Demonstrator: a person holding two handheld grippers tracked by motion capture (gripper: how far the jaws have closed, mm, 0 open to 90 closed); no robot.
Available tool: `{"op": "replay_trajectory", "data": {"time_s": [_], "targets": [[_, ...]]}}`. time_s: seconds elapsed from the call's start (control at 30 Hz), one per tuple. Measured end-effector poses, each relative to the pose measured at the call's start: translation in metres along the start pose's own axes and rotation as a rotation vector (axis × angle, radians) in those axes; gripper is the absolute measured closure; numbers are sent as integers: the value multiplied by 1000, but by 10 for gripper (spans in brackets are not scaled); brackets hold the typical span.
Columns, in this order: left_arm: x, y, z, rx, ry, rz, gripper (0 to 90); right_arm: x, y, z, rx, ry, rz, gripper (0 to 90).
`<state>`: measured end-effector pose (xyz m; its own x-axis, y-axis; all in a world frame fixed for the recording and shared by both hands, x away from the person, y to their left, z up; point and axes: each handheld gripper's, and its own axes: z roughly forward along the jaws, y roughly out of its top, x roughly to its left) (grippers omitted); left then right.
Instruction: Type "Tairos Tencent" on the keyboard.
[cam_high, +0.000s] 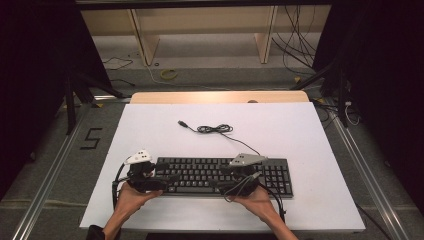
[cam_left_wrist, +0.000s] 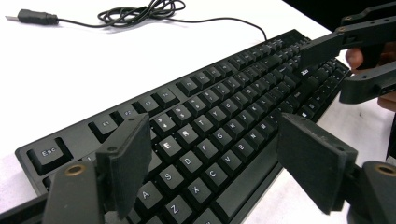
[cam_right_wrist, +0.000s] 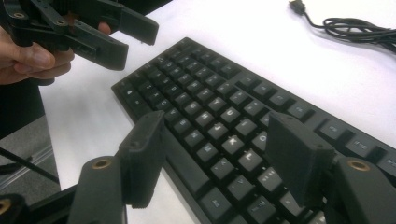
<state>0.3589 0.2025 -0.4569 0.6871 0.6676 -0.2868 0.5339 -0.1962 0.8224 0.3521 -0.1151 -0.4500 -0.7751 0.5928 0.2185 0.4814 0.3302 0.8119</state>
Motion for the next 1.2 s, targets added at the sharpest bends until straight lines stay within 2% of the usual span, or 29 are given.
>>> {"op": "replay_trajectory", "data": {"time_s": [0.27, 0.4, 0.6, 0.93, 1.1, 1.2], "targets": [[-2, -1, -4, -18, -1, 15, 257, 7, 3, 8, 24, 19, -10, 407], [-3, -3, -6, -25, -8, 17, 254, 7, 3, 11, 39, 16, -8, 444], [-4, -7, -8, -18, -12, 14, 249, 8, 1, 15, 70, 19, -7, 597], [-4, -11, -10, -26, -13, 10, 251, 14, -2, 26, 109, 25, -41, 827], [-5, -12, -12, -30, -19, 9, 252, 17, -2, 33, 130, 34, -39, 898], [-5, -13, -12, -28, -21, 8, 253, 20, -3, 38, 140, 36, -50, 900]]}}
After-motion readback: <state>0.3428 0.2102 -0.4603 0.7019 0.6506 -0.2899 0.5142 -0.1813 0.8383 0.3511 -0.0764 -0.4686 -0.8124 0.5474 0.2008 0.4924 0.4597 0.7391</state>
